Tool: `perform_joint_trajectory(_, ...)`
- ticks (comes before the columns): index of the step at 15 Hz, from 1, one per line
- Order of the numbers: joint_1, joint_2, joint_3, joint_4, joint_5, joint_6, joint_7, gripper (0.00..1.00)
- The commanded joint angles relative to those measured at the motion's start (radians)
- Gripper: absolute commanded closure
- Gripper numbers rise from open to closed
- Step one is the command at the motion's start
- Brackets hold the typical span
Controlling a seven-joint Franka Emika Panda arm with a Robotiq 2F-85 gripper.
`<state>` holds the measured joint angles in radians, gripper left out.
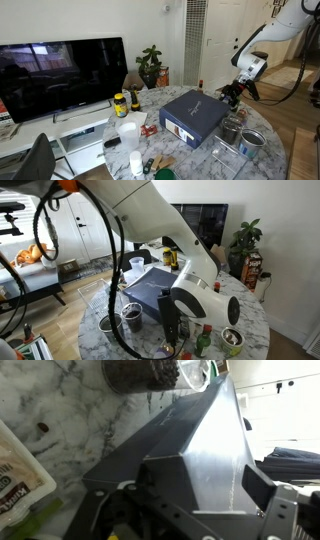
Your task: Remove the lid from the box, remove the black purse, put it on the table and then put the transparent storage box in the box
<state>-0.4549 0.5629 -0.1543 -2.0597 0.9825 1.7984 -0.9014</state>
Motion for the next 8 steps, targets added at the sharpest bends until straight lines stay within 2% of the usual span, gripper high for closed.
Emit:
perform_joint_trajectory(1, 0.022, -0.053, -0.025, -0.031, 0.008, -0.026, 0.01, 0.36)
perform_joint_trajectory(2, 0.025, -0.062, -0.026, -0.033, 0.01, -0.026, 0.019, 0.47)
perform_joint_trajectory(7, 0.047, -0.089, -0.029, -0.03, 0.008, -0.043, 0.082, 0.84)
perform_joint_trajectory(8, 0.049, -0.093, -0.029, -0.03, 0.01, -0.05, 0.094, 0.87)
